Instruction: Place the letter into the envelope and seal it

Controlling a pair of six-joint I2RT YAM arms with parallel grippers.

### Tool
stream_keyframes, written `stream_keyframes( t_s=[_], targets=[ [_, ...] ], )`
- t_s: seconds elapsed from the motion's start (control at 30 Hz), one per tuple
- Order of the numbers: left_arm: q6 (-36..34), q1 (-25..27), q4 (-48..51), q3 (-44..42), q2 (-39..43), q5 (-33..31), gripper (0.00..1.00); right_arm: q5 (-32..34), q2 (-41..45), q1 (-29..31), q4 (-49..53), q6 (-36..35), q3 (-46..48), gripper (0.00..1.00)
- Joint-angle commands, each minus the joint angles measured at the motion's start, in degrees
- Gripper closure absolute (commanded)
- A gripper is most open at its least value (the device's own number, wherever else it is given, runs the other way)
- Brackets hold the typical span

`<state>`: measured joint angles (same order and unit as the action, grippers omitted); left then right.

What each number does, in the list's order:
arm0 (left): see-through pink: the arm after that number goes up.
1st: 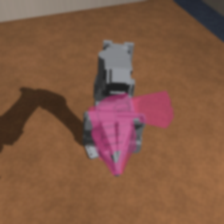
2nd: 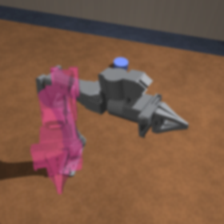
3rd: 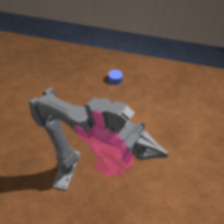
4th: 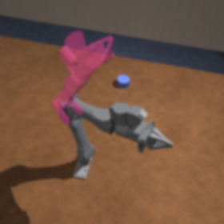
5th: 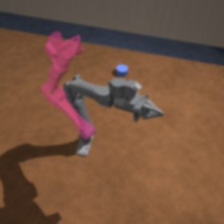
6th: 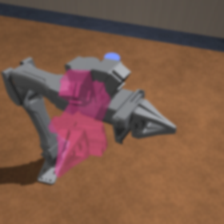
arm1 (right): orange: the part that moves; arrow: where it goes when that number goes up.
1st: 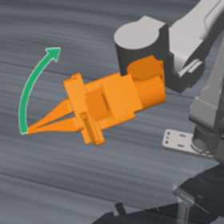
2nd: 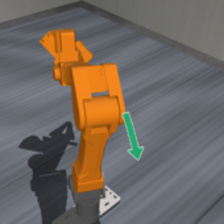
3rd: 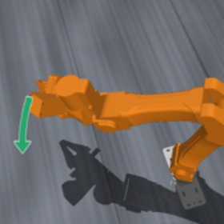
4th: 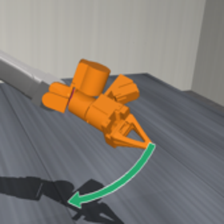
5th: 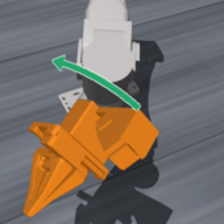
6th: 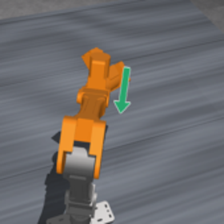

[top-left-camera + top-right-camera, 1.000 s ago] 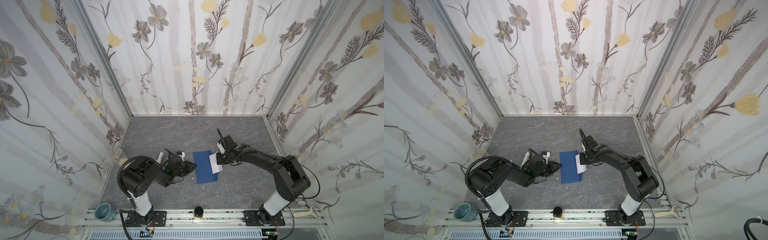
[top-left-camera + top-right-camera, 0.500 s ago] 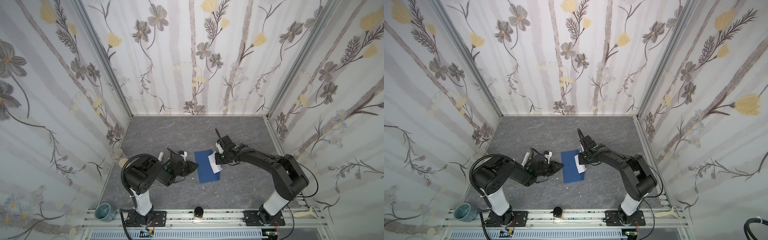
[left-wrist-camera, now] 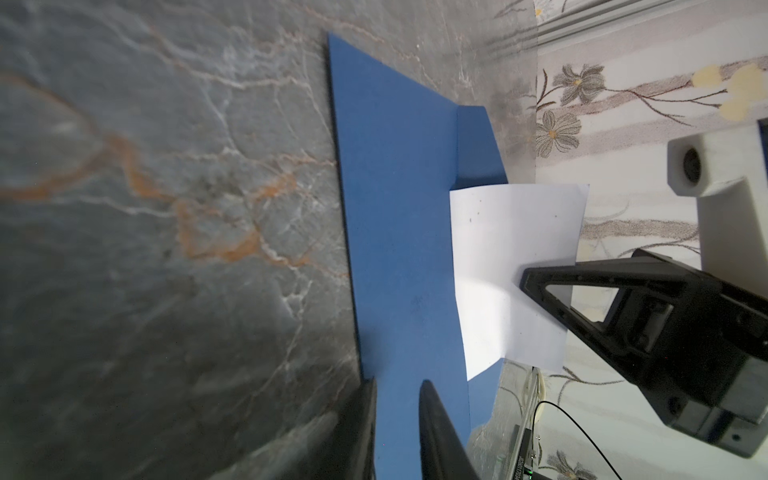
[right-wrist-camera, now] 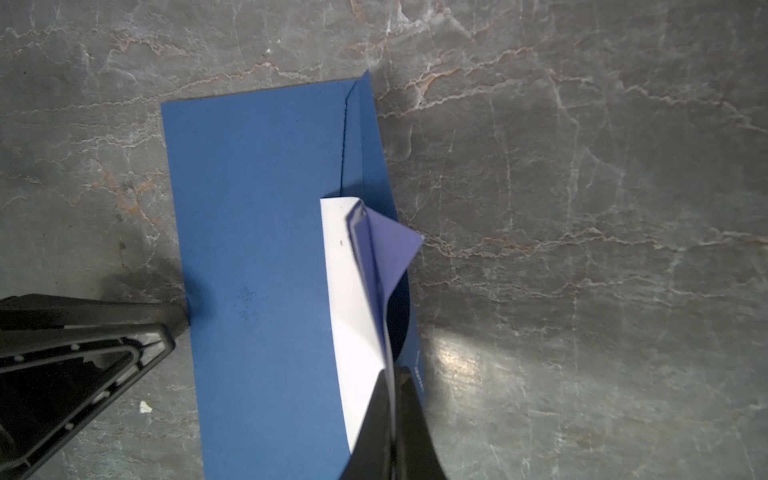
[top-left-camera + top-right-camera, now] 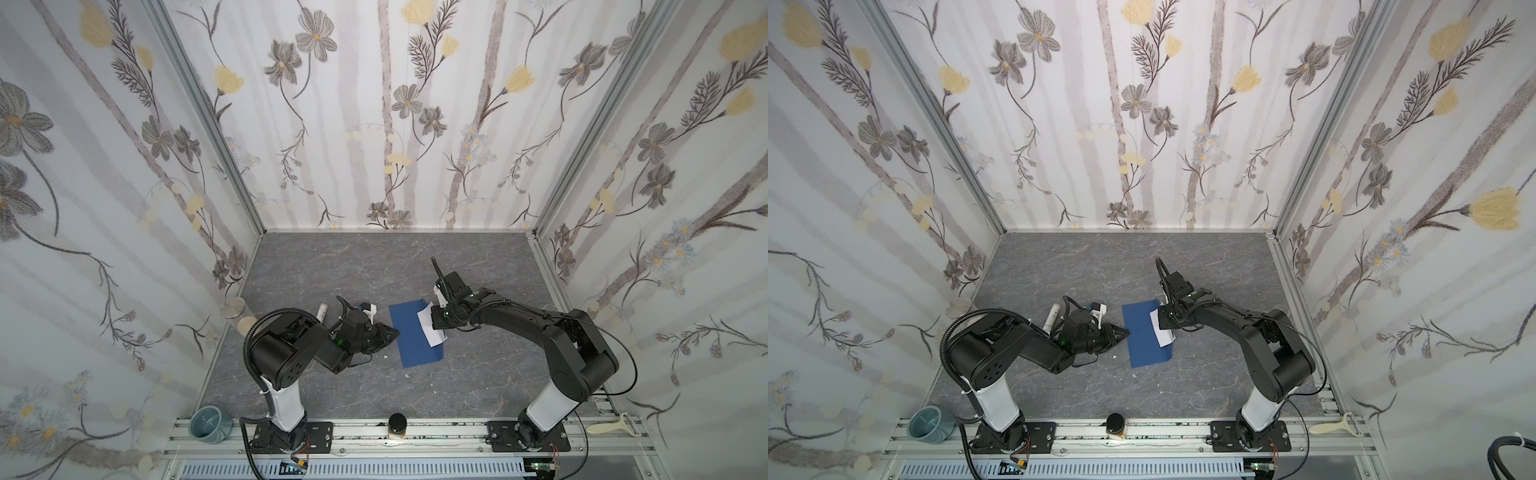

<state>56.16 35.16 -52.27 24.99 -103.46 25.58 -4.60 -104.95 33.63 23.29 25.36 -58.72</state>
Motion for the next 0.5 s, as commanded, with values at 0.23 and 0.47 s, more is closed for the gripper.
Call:
stream_keyframes(
  t_s=[0.23, 0.47],
  targets=[
    [1.14, 1.41, 2.96, -0.34, -0.44, 0.08, 0.78, 1.91, 0.71, 0.17, -0.27, 1.38, 0.1, 1.0],
    [1.14, 1.5, 2.97, -0.21, -0.3, 0.08, 0.78, 3.1, 0.31, 0.17, 0.44, 1.35, 0.18, 1.0]
  ],
)
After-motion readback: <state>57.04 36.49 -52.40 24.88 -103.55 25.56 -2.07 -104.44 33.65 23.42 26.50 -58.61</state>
